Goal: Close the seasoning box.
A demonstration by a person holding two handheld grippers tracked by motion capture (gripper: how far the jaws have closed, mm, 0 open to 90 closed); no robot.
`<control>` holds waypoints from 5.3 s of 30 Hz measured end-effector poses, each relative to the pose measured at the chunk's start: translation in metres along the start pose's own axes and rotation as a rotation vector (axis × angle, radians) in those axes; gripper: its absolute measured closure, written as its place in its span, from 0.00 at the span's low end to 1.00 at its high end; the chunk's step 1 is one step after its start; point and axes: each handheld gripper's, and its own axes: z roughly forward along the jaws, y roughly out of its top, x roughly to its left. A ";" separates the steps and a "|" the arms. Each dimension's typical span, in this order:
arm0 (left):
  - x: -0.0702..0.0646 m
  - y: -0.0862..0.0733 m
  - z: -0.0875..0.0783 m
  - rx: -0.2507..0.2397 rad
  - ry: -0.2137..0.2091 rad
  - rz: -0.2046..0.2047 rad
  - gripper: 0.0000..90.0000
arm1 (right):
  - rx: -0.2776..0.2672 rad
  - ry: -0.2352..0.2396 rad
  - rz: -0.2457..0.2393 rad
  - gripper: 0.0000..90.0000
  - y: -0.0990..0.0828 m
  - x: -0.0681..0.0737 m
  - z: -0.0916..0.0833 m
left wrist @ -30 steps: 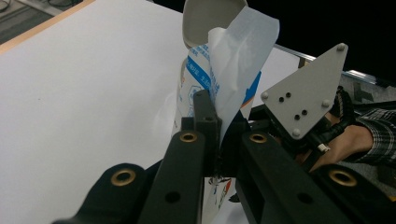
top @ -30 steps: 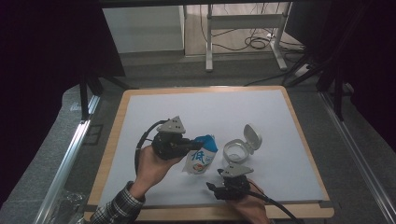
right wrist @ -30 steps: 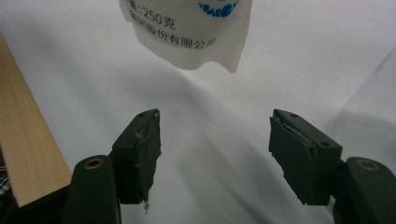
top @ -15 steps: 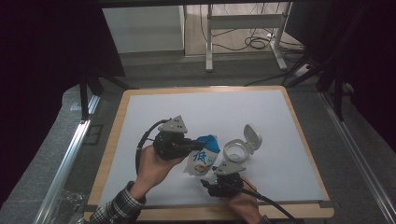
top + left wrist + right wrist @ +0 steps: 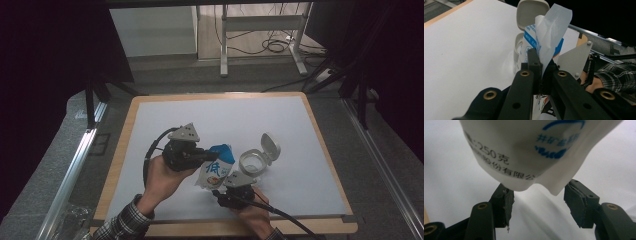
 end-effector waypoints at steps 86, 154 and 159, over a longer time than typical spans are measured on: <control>0.010 -0.002 0.036 -0.040 -0.050 -0.017 0.98 | -0.139 0.134 0.010 0.64 -0.004 0.000 -0.021; 0.007 0.031 0.095 0.083 -0.030 0.029 0.98 | -0.158 0.287 0.063 0.69 -0.009 -0.008 -0.027; 0.008 0.033 0.097 0.084 -0.029 0.022 0.98 | -0.162 0.296 0.067 0.69 -0.007 -0.009 -0.028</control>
